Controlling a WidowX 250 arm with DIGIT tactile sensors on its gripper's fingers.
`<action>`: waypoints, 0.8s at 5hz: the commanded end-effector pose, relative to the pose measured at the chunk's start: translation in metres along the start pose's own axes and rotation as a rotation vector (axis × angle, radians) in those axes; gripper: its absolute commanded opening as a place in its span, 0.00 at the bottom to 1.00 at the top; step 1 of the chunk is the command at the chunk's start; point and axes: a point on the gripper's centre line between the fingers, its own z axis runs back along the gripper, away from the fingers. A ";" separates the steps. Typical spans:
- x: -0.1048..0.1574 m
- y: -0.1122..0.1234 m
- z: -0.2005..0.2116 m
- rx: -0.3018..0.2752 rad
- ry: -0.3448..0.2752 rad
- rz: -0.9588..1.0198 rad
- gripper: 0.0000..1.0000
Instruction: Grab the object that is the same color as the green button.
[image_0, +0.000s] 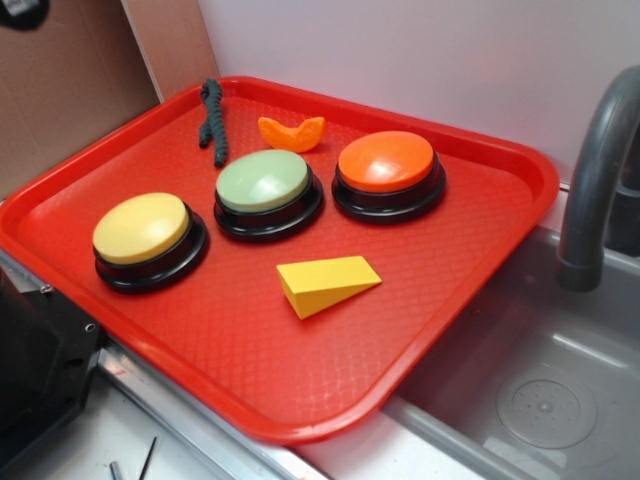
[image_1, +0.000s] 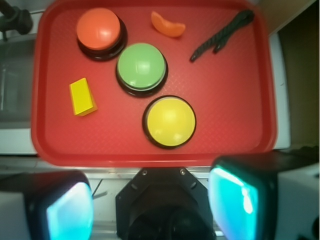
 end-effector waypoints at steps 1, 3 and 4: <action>0.067 0.014 -0.043 0.092 -0.062 0.090 1.00; 0.098 0.032 -0.056 0.158 -0.144 0.198 1.00; 0.098 0.032 -0.056 0.158 -0.144 0.198 1.00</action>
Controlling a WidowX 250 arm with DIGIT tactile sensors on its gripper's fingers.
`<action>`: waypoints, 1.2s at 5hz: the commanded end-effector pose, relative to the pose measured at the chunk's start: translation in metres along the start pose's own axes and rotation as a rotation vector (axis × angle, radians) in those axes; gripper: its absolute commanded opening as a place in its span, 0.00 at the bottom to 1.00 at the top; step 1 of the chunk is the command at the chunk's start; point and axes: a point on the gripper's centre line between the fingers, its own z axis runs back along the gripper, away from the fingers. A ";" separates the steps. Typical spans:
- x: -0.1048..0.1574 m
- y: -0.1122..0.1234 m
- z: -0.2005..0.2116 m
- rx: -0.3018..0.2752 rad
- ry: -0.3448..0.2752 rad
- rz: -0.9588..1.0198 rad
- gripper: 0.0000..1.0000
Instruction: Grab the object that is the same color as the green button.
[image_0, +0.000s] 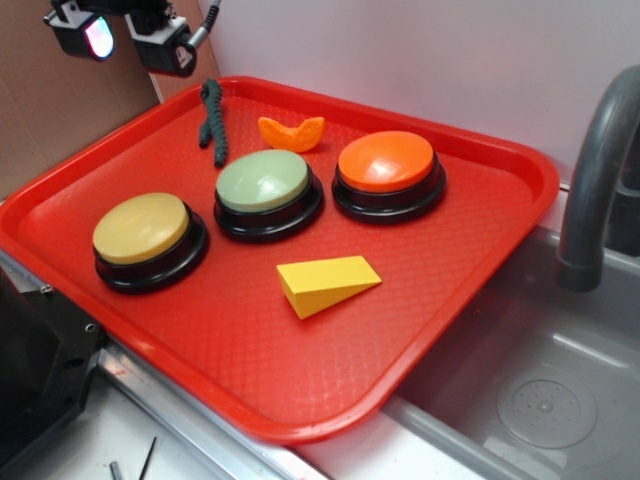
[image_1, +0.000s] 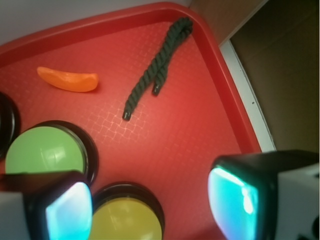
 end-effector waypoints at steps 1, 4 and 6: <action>0.009 0.006 0.013 -0.007 -0.049 0.011 1.00; 0.081 0.038 -0.077 0.038 -0.039 0.492 1.00; 0.084 0.025 -0.090 0.042 -0.142 0.421 1.00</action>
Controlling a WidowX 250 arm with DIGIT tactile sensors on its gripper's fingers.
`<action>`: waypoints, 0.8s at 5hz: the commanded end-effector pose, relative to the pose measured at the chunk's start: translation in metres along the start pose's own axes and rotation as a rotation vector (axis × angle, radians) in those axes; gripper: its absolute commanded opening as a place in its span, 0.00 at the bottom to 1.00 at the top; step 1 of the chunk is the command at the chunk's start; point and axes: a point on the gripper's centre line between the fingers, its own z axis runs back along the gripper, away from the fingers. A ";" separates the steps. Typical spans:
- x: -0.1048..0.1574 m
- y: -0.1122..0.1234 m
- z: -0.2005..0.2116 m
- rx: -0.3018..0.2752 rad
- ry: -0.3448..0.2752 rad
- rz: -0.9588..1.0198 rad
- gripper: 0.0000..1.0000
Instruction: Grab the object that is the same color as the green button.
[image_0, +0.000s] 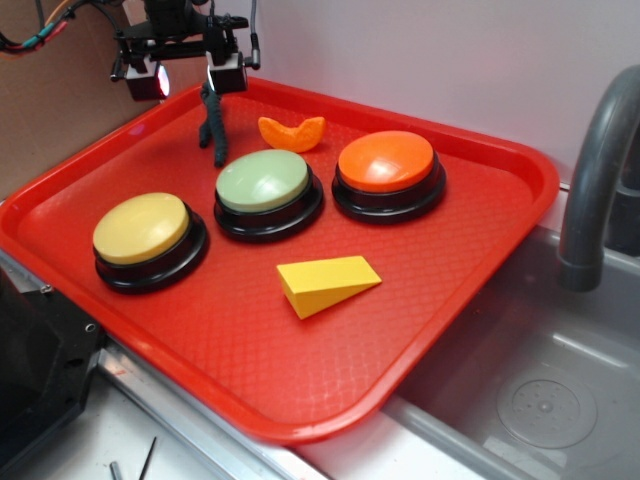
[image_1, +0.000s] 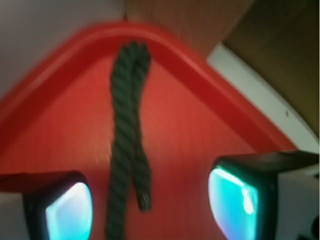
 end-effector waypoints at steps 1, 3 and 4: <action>-0.003 0.000 -0.012 -0.142 -0.061 -0.018 1.00; 0.001 0.003 -0.029 -0.178 -0.034 -0.021 1.00; 0.010 0.008 -0.031 -0.171 -0.020 -0.014 1.00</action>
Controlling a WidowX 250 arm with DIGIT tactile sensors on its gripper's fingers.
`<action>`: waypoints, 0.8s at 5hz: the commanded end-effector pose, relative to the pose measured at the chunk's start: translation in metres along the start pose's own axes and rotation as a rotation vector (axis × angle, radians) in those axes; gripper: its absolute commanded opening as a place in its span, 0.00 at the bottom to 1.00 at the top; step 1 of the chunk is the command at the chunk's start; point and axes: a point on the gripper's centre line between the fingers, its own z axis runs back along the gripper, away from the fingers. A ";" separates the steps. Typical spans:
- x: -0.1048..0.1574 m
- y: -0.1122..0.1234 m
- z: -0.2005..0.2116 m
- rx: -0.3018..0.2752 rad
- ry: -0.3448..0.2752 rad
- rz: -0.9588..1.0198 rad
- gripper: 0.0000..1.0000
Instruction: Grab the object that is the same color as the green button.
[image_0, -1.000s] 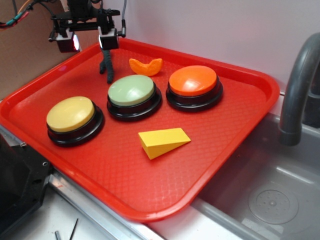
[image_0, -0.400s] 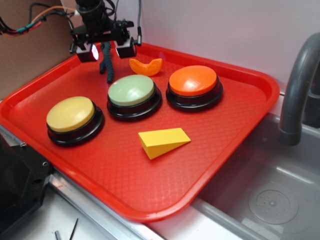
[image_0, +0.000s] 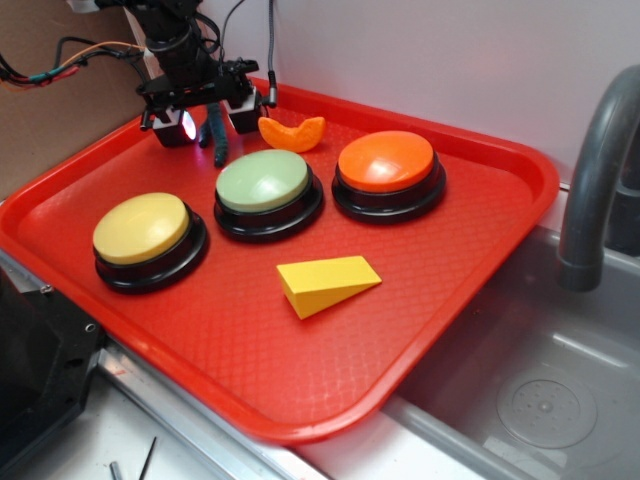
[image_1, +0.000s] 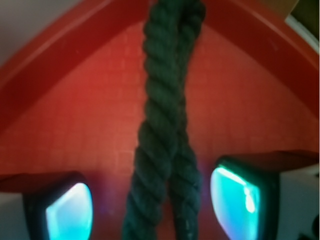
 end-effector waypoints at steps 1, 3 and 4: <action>0.026 0.014 0.009 0.029 -0.020 0.029 0.89; 0.027 0.018 0.015 0.014 -0.038 0.017 0.00; 0.023 0.018 0.011 0.007 -0.026 0.013 0.00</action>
